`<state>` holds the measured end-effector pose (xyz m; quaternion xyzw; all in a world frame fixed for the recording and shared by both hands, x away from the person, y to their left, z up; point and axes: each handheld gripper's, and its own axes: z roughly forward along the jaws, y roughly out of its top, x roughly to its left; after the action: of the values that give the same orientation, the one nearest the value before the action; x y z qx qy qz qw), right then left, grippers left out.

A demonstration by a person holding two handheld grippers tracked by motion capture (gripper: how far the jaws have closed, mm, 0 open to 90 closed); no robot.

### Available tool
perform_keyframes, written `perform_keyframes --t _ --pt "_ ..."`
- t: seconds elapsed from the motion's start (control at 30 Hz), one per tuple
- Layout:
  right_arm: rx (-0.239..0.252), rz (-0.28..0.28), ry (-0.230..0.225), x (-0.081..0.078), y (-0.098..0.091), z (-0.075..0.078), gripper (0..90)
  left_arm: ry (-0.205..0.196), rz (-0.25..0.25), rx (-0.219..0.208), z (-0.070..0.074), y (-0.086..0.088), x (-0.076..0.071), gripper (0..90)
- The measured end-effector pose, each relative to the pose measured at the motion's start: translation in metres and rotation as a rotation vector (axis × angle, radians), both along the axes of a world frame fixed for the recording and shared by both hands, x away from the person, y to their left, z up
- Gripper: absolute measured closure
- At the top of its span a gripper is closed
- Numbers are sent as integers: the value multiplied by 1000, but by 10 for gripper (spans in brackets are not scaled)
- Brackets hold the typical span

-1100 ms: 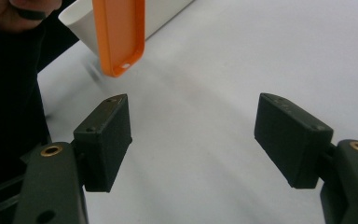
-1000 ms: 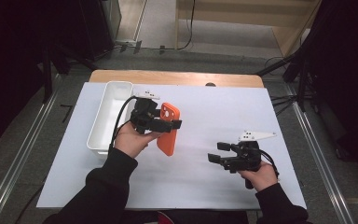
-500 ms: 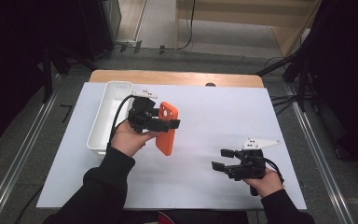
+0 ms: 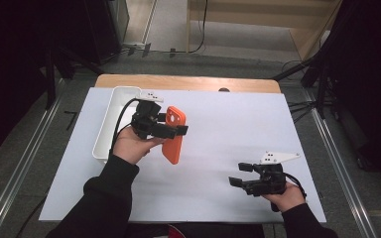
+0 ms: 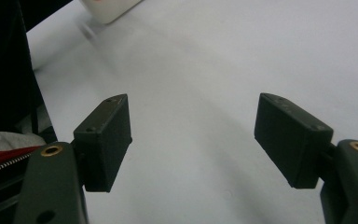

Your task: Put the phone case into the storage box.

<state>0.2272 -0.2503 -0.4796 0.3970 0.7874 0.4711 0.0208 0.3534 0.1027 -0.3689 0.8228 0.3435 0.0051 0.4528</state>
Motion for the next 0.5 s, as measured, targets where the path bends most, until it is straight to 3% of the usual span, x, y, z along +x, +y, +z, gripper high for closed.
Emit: perform_keyframes --t 0.5 --pt "-11 23 20 3 4 -4 262 -11 19 -26 16 18 3 157"
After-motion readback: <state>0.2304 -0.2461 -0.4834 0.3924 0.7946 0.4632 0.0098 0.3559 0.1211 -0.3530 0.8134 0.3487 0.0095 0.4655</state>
